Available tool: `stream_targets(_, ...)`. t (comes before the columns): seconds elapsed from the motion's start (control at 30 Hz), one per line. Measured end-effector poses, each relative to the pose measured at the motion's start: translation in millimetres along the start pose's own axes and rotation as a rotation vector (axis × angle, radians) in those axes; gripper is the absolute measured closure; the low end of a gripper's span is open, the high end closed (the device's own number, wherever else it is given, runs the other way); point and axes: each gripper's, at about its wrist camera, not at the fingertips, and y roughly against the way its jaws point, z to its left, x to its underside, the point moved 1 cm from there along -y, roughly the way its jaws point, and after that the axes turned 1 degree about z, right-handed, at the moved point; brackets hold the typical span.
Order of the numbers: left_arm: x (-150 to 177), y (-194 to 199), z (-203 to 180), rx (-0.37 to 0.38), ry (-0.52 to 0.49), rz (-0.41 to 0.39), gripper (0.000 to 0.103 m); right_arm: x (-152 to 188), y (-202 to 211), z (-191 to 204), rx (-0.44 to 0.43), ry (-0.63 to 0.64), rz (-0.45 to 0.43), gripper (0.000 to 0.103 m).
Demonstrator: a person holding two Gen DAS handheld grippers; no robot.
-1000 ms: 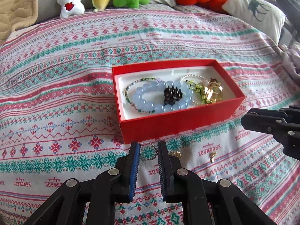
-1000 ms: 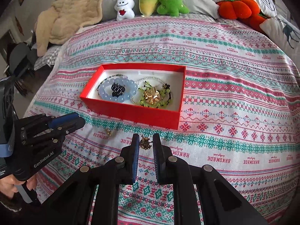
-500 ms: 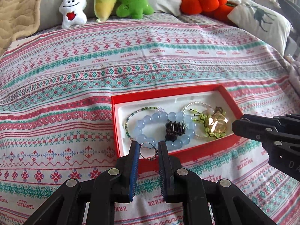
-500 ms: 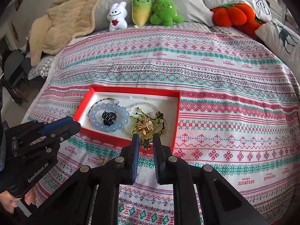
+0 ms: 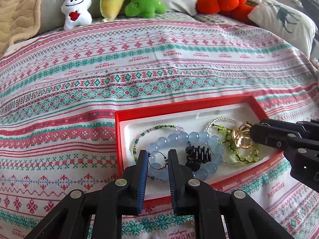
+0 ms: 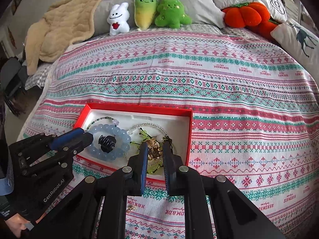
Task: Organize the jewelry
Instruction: 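Lower the silver ring and gold charm into the red box and open both tools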
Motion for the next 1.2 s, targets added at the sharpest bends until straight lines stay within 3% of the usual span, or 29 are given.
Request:
stream_targets(0.23, -1, 1, -1, 0.005, -0.008, -0.007, 0.087, -5, -3, -1, -0.006, -0.006, -0.012, 0.088)
stream_targets(0.57, 4, 24, -8, -0.029, -0.044, -0.028, 0.068, -11, -9, 0, -0.019, -0.018, -0.014, 0.088)
stream_targets(0.8, 11, 34, -12, -0.027, -0.055, -0.019, 0.061, -12, -9, 0, -0.025, -0.029, -0.007, 0.087)
stream_targets(0.9, 15, 35, -12, -0.035, -0.052, -0.002, 0.054, -12, -7, -2, -0.021, -0.039, -0.003, 0.076)
stream_targets(0.97, 19, 37, -12, -0.042, -0.042, 0.013, 0.045, -11, -4, -4, -0.027, -0.050, -0.004, 0.054)
stream_targets(1.2, 31, 48, -10, -0.050, -0.017, 0.046, 0.028, -7, 11, -5, -0.021, -0.038, -0.010, 0.048)
